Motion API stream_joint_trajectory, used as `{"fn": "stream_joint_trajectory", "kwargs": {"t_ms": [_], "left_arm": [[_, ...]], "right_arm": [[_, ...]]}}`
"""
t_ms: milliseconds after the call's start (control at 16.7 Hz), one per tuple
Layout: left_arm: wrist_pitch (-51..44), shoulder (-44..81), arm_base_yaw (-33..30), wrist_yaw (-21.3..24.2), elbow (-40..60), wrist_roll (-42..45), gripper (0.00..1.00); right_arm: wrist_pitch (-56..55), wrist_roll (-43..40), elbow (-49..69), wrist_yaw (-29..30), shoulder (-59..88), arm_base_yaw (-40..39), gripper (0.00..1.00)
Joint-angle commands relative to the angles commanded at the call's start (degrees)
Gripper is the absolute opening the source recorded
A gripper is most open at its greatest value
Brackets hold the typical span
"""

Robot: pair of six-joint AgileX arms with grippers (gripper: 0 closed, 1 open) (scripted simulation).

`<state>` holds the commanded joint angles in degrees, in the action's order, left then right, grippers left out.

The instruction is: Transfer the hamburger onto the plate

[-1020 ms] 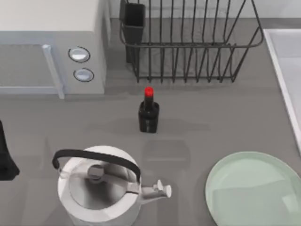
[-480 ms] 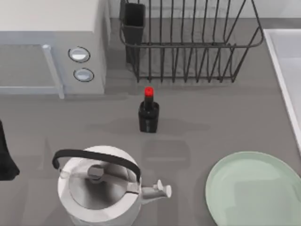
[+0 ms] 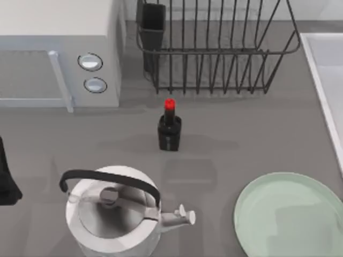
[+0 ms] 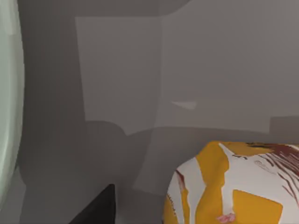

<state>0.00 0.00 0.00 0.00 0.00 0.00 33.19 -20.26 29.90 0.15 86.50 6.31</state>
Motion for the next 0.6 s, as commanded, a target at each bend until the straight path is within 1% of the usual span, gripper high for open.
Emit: {"fn": "stream_joint_trajectory", "kwargs": {"t_ms": [60, 600], "left_arm": [[0.0, 0.0, 0.0, 0.0, 0.0, 0.0, 1.0], [0.0, 0.0, 0.0, 0.0, 0.0, 0.0, 1.0]], "right_arm": [[0.0, 0.0, 0.0, 0.0, 0.0, 0.0, 1.0], [0.0, 0.0, 0.0, 0.0, 0.0, 0.0, 0.32]]}}
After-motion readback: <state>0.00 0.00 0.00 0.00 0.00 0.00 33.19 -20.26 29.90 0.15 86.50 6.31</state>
